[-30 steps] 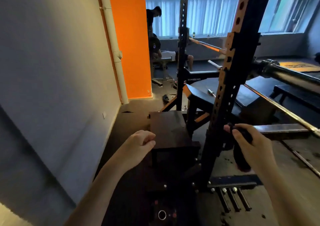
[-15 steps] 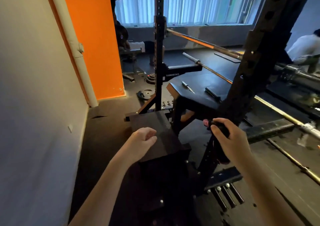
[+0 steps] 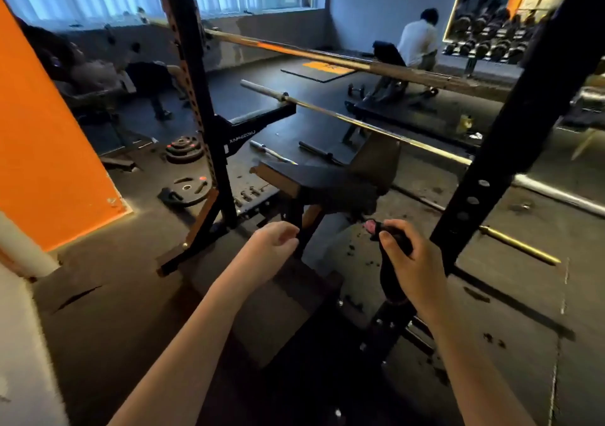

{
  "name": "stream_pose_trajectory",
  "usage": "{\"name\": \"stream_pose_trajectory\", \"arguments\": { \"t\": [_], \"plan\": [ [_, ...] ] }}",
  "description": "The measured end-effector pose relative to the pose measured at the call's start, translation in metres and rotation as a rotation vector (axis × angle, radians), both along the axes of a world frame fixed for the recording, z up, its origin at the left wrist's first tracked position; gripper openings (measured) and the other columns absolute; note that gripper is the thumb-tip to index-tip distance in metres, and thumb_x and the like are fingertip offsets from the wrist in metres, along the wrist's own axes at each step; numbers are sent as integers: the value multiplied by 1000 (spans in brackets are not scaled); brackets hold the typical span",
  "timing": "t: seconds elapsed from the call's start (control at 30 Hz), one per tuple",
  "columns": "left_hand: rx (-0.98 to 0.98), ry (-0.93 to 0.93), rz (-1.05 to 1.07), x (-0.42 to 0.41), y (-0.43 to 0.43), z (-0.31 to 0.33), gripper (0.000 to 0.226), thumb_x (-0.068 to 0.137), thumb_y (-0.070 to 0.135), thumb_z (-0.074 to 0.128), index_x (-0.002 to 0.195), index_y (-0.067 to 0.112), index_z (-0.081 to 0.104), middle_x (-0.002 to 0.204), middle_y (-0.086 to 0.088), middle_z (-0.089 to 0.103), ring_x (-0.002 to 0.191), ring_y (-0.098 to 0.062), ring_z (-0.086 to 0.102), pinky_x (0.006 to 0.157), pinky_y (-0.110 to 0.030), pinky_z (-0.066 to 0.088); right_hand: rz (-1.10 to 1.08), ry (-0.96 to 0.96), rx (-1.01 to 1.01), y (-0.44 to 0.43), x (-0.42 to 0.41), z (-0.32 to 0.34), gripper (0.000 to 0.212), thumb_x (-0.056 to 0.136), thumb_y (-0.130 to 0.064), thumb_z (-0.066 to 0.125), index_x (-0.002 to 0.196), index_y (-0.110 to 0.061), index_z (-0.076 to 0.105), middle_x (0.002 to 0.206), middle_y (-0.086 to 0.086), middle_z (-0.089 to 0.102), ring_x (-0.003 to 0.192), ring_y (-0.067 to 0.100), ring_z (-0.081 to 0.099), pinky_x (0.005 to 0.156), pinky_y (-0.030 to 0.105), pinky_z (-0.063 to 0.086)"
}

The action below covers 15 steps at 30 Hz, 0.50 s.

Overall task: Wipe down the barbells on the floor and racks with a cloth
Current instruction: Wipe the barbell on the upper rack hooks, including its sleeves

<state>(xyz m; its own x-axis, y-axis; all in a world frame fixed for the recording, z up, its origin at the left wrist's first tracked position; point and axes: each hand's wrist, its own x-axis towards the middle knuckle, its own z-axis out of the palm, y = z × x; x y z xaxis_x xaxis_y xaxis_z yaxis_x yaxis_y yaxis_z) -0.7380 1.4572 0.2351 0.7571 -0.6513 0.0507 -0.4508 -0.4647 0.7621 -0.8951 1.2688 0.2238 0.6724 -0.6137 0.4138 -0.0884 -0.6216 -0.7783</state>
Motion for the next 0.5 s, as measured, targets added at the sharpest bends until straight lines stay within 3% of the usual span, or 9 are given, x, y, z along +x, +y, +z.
{"name": "stream_pose_trajectory", "arguments": {
  "t": [0.17, 0.27, 0.43, 0.5],
  "plan": [
    [-31, 36, -149, 47, -24, -6, 24, 95, 18, 56, 118, 18, 62, 107, 6, 60, 98, -9, 58, 86, -26, 47, -137, 20, -57, 3, 29, 1, 16, 93, -17, 61, 108, -14, 65, 91, -29, 55, 87, -23, 53, 75, 0, 40],
    [-31, 23, -224, 63, -34, -3, 25, 95, 20, 56, 120, 19, 60, 109, 6, 59, 95, -7, 56, 82, -23, 44, -188, 6, -88, -1, 43, 7, 19, 93, -18, 61, 111, -12, 65, 92, -20, 58, 86, -18, 55, 76, 2, 41],
    [-56, -69, -297, 99, -61, 34, 26, 95, 17, 56, 121, 17, 61, 113, 4, 58, 104, -9, 54, 90, -24, 42, -252, -8, -109, -19, 72, 32, 19, 94, -20, 60, 112, -15, 64, 91, -21, 57, 85, -5, 58, 75, 6, 43],
    [-76, -131, -311, 115, -80, 52, 27, 95, 16, 55, 122, 16, 60, 114, 3, 57, 105, -11, 55, 92, -25, 43, -274, -17, -157, -40, 88, 45, 20, 94, -19, 59, 112, -12, 64, 93, -13, 60, 87, 3, 59, 75, 7, 42]
  ]
}}
